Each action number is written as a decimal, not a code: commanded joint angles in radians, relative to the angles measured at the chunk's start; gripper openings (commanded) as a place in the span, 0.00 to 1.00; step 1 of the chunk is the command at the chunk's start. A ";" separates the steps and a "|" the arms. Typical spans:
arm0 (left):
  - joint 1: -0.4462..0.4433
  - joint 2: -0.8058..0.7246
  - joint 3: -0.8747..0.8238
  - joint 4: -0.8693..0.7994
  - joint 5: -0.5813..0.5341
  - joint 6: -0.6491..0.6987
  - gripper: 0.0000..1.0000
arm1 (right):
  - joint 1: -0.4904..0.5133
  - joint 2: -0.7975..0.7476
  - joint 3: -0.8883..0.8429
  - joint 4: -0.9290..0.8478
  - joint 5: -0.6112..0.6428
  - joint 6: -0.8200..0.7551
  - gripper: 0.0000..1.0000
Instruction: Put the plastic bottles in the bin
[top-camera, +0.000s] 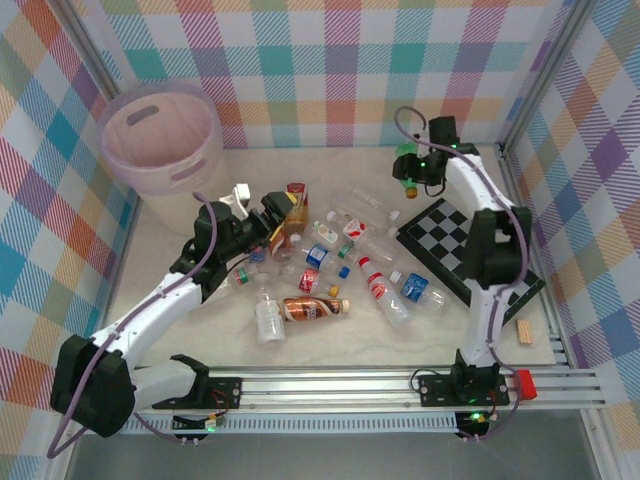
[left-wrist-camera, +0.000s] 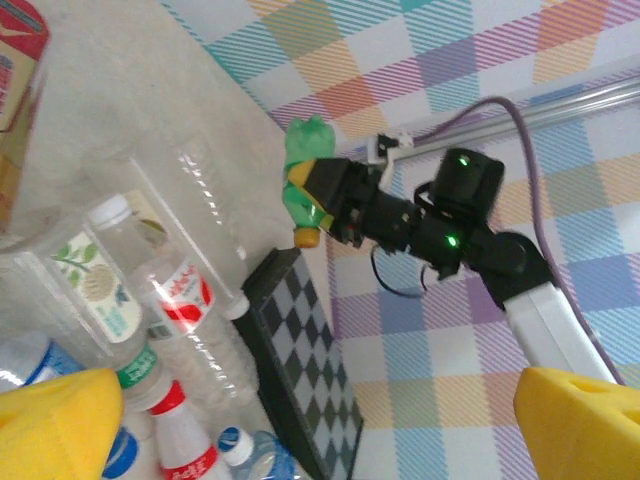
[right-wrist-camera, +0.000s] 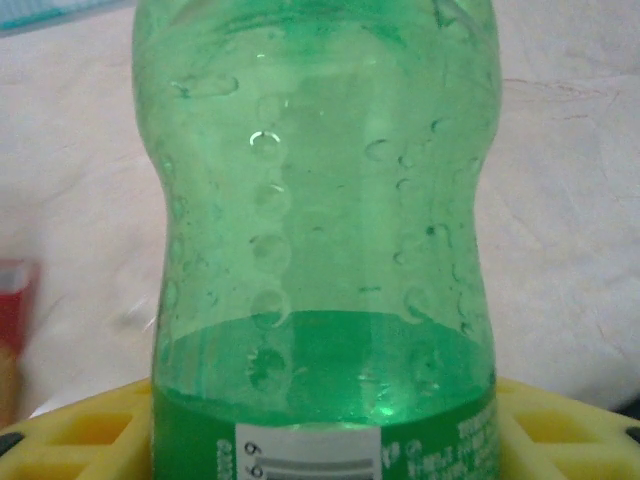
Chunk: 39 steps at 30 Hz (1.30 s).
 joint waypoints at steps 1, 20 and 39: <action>-0.015 0.066 -0.002 0.198 0.083 -0.087 1.00 | -0.002 -0.156 -0.133 0.035 -0.204 -0.130 0.44; -0.192 0.347 0.157 0.294 0.161 -0.046 0.96 | 0.226 -0.523 -0.751 0.477 -0.690 -0.062 0.42; -0.204 0.496 0.191 0.431 0.127 -0.133 0.63 | 0.304 -0.532 -0.780 0.507 -0.652 -0.029 0.44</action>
